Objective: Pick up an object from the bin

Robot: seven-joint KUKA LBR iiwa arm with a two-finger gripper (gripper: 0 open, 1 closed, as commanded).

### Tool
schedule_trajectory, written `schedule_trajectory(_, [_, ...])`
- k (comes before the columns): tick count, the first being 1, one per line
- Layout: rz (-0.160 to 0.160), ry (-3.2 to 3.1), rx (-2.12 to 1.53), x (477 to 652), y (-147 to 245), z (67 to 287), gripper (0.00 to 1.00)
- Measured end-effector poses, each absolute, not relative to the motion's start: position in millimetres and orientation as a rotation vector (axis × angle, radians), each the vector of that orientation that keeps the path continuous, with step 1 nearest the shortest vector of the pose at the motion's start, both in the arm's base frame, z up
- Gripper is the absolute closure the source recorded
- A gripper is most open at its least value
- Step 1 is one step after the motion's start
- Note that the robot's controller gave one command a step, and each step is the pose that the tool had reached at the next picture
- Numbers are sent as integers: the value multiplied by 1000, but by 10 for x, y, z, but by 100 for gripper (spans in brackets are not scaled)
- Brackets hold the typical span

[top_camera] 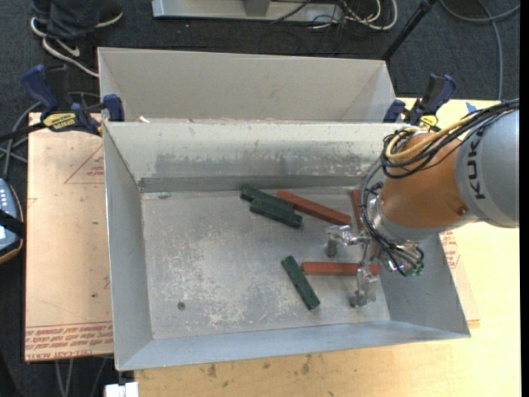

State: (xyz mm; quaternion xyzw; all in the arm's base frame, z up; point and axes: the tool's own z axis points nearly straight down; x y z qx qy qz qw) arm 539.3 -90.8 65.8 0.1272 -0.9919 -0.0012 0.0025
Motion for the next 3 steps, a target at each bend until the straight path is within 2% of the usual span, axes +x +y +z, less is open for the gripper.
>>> schedule_trajectory(1, [-1, -3117, 402, 5414, -905, 702, 100])
schedule_trajectory(2, [5, -3135, 351, 5739, -986, 1877, 100])
schedule_trajectory(3, [4, -3138, 318, 5867, -957, 2917, 100])
